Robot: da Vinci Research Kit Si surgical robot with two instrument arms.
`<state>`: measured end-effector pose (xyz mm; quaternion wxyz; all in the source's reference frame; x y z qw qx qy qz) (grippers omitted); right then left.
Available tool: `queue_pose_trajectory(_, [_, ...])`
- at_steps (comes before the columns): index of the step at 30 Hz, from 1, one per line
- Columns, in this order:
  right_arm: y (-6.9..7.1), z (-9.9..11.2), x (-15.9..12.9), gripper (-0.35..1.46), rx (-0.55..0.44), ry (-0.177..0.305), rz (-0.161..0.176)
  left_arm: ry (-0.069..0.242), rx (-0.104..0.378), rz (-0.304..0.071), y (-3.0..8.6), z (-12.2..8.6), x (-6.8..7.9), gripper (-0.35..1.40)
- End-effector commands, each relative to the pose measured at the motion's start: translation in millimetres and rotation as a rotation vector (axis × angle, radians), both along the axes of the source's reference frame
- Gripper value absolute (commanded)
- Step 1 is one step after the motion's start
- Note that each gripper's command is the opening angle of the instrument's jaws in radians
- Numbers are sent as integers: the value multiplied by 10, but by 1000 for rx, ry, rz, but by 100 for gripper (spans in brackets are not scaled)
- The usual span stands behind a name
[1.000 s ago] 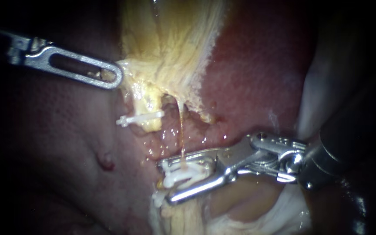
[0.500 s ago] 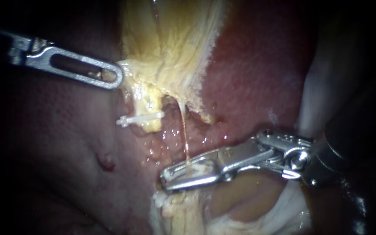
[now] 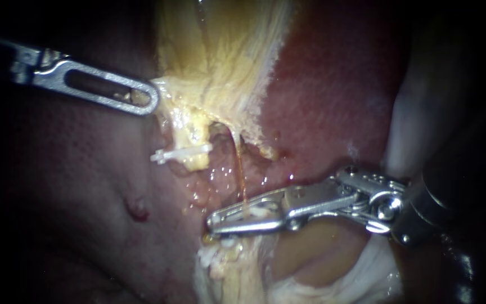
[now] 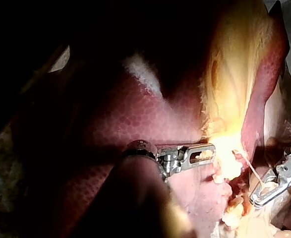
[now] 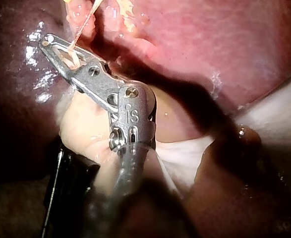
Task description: Clipping second clip right tube
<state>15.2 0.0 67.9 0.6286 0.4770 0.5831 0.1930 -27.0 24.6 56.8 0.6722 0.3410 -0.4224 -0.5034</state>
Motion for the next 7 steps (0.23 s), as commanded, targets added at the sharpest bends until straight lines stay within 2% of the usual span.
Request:
queue_pose_trajectory(1, [0, 1, -1, -35, -1, 0, 0, 0, 0, 0, 0, 0, 0, -35])
queue_pose_trajectory(7, [0, 1, -1, -35, -1, 0, 0, 0, 0, 0, 0, 0, 0, -35])
